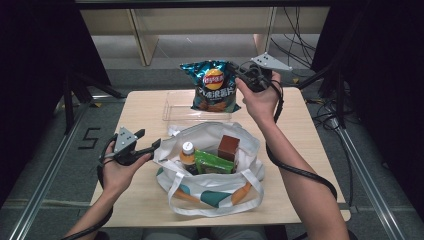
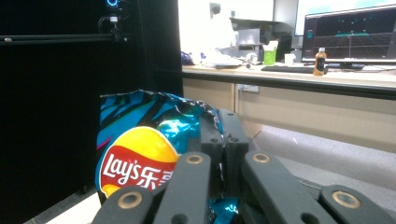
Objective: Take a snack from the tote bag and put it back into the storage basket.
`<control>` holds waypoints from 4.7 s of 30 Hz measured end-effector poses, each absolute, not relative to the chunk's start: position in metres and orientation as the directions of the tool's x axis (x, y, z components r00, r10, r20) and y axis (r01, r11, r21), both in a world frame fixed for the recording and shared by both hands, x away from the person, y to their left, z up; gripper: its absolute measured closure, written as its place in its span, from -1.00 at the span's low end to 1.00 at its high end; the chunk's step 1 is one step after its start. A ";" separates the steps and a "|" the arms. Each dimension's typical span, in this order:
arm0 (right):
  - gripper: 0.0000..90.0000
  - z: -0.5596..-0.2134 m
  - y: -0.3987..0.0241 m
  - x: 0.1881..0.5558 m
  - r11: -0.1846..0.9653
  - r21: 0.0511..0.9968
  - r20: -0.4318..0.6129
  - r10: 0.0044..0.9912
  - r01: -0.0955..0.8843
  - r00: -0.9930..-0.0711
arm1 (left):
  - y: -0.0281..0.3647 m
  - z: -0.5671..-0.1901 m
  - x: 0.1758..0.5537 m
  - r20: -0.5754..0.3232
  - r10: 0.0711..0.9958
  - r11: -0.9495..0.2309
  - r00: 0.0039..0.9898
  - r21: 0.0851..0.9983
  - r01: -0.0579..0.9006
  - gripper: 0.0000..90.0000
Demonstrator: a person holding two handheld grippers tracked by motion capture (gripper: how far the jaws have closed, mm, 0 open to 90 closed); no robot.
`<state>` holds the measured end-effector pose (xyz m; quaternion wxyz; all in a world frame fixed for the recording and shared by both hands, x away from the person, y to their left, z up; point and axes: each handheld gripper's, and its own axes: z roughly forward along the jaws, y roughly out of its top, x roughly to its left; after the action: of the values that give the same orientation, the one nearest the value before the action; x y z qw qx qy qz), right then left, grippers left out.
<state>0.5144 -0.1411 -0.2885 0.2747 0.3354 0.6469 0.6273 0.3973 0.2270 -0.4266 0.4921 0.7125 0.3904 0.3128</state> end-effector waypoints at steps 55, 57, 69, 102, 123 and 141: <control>1.00 -0.302 -0.122 0.560 -0.012 0.989 0.097 0.804 0.147 -0.586 | 0.231 -0.429 0.397 0.063 0.872 -0.210 0.485 0.944 0.255 -0.31; 1.00 -0.303 -0.122 0.562 -0.021 0.987 0.111 0.803 0.158 -0.585 | 0.231 -0.428 0.397 0.064 0.872 -0.211 0.485 0.944 0.254 -0.31; 1.00 -0.305 -0.119 0.570 -0.033 0.983 0.132 0.811 0.181 -0.569 | 0.232 -0.428 0.397 0.060 0.873 -0.206 0.484 0.945 0.255 -0.31; 1.00 -0.313 -0.113 0.588 -0.020 0.980 0.130 0.815 0.198 -0.565 | 0.233 -0.428 0.397 0.066 0.871 -0.213 0.487 0.944 0.251 -0.31; 1.00 -0.317 -0.109 0.597 -0.017 0.977 0.136 0.817 0.212 -0.561 | 0.232 -0.429 0.397 0.061 0.871 -0.208 0.488 0.944 0.255 -0.31; 1.00 -0.319 -0.106 0.603 -0.030 0.972 0.156 0.826 0.234 -0.542 | 0.233 -0.429 0.397 0.058 0.872 -0.206 0.486 0.944 0.257 -0.31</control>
<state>0.6025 -0.1061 -0.3186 0.2508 0.4078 0.6496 0.5906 0.3974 0.2329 -0.4290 0.4887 0.7102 0.3975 0.3143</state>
